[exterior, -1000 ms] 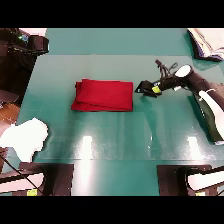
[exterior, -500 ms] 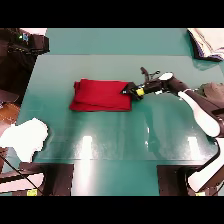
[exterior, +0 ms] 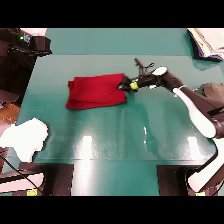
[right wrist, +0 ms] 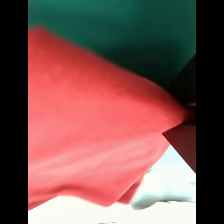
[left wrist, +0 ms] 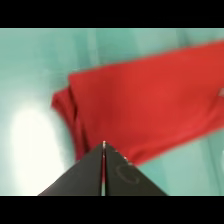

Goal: Fold the shirts.

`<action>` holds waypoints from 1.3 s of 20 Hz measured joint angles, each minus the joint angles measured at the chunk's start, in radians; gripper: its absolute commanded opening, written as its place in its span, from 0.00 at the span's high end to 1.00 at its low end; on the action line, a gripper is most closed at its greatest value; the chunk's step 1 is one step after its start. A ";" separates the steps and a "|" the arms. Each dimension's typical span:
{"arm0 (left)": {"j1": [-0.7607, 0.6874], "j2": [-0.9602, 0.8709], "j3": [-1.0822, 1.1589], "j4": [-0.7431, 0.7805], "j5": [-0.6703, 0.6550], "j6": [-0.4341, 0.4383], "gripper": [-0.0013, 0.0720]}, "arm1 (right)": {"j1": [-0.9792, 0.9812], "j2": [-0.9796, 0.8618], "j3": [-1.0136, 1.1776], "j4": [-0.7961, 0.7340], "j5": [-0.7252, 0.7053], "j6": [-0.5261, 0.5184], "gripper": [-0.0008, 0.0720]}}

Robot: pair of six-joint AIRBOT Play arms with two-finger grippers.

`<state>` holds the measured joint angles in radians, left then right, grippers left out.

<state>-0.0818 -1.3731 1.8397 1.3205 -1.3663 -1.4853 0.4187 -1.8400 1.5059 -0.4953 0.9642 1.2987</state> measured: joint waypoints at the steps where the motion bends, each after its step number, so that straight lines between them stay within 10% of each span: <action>1: -0.010 0.000 0.000 -0.006 -0.003 0.000 0.95 | -0.035 0.041 -0.027 -0.007 -0.016 0.000 0.97; 11: -0.170 -0.025 -0.010 -0.023 0.061 0.000 0.95 | -0.648 0.462 -0.239 -0.137 -0.074 0.006 0.97; 26: -0.267 -0.058 -0.011 -0.023 0.100 0.000 0.95 | -1.095 0.551 0.009 -0.151 0.105 0.014 0.97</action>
<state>-0.3485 -1.4307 1.8282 1.2976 -1.2659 -1.4853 -0.6762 -1.2888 1.5150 -0.6468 1.0695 1.3125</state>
